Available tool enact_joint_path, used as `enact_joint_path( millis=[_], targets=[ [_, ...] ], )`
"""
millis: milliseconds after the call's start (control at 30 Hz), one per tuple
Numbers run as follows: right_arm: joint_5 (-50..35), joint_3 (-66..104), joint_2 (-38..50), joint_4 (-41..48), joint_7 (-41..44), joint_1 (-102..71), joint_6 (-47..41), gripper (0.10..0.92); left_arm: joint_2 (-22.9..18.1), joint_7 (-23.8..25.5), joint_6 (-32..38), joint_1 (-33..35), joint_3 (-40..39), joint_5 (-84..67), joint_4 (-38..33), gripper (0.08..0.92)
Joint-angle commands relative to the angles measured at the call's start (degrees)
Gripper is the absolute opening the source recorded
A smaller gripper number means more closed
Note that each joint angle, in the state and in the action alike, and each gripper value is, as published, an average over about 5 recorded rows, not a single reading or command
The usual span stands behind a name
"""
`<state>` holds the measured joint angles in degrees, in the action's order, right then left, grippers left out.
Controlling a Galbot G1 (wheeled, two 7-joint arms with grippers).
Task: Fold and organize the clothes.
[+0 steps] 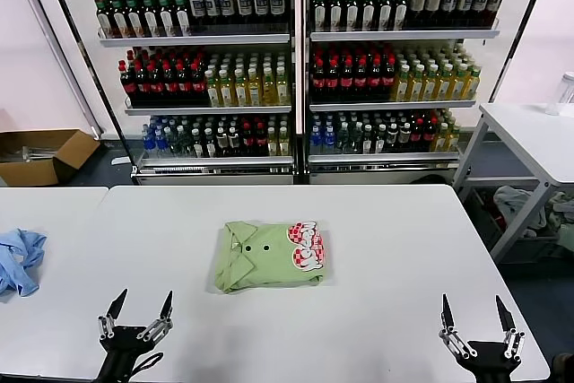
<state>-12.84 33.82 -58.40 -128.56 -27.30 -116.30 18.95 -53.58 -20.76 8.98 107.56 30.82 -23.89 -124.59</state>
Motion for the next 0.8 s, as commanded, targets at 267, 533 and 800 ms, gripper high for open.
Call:
enact_joint_path(
  millis=[267,533,800],
  targets=[
    [-0.2,-0.4,0.6,0.2,1.2,-0.6,0.4,0.823,0.2,0.0,0.5,0.5,1.8,-1.4,0.1,0.823],
    [-0.2,-0.3,0.9,0.3,1.5,-0.8,0.4,0.823,0.1,0.1,0.8,0.9,1.4,-1.1,0.2,0.823],
    [-0.3,-0.2,1.0,0.1,1.5,-1.2,0.4,0.823,0.0,0.1,0.8,1.0,1.2,-0.9,0.2,0.823]
  ],
)
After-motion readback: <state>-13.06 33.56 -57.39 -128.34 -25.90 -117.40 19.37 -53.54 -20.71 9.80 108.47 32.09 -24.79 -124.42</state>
